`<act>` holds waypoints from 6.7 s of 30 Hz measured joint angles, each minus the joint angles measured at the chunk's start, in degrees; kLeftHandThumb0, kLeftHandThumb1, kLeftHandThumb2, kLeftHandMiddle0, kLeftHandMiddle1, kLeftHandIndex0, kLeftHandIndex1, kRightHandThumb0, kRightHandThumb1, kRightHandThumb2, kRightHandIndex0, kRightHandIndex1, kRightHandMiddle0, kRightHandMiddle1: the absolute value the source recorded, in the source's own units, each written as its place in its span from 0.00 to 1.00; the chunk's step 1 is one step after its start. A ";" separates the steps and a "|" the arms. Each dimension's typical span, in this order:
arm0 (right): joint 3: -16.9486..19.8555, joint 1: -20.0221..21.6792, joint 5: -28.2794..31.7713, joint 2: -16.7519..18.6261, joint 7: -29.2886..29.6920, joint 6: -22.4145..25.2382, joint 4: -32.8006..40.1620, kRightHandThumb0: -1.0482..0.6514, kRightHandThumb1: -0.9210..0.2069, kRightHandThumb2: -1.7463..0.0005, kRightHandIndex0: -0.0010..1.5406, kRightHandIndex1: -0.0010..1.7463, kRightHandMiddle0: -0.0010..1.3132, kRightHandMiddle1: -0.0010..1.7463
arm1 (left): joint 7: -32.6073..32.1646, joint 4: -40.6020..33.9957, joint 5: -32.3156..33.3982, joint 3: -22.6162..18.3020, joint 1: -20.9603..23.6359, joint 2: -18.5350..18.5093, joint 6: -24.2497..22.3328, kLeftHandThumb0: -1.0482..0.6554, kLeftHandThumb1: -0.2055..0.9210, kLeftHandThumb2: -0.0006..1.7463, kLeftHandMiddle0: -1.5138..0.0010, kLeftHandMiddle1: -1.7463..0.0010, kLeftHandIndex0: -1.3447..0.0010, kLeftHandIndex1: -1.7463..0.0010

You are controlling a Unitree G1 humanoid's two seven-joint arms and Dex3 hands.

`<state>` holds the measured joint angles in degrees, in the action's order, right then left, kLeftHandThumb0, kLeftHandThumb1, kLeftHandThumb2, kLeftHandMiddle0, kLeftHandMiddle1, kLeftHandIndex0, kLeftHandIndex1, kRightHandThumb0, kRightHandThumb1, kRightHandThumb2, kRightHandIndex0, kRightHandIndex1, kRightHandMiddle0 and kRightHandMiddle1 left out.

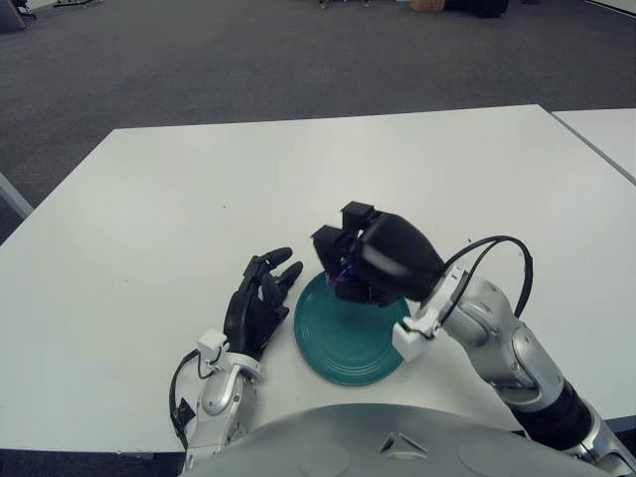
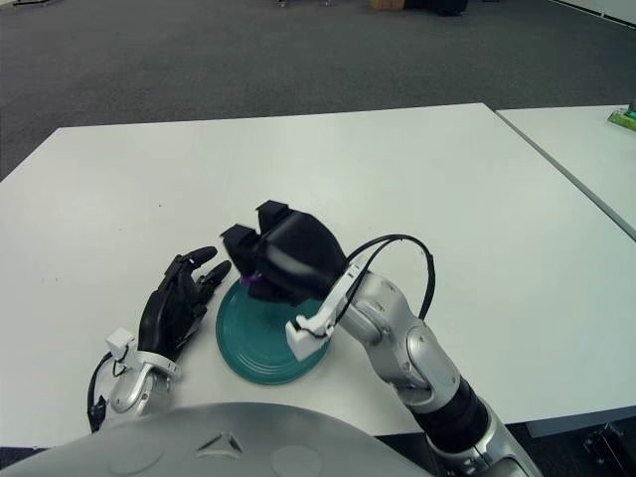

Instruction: Put the gum into the plate.

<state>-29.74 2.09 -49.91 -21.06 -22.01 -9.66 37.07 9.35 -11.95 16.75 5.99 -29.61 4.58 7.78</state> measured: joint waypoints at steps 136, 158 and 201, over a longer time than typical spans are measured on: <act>25.43 -23.78 48.64 21.14 17.83 18.25 -19.27 0.14 0.00 0.45 0.24 0.01 0.00 0.34 | -2.52 -3.04 -6.46 2.21 -5.29 0.19 1.55 0.03 1.00 0.52 0.69 0.94 0.94 0.44; 21.62 -27.01 45.90 21.97 22.27 6.41 -25.55 0.13 0.00 0.44 0.27 0.01 0.00 0.29 | -3.07 -2.83 -6.42 1.86 -5.46 1.07 1.89 0.01 1.00 0.53 0.67 0.93 0.94 0.43; 23.17 -27.56 50.59 24.96 22.68 -8.65 -33.99 0.14 0.00 0.48 0.29 0.01 0.00 0.32 | -7.73 -0.17 -10.23 -0.16 -4.83 2.48 6.97 0.05 1.00 0.52 0.69 0.93 1.00 0.45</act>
<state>-6.57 -25.47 0.68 3.91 0.67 -18.31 3.08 1.62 -12.13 6.53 5.83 -34.44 7.06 14.75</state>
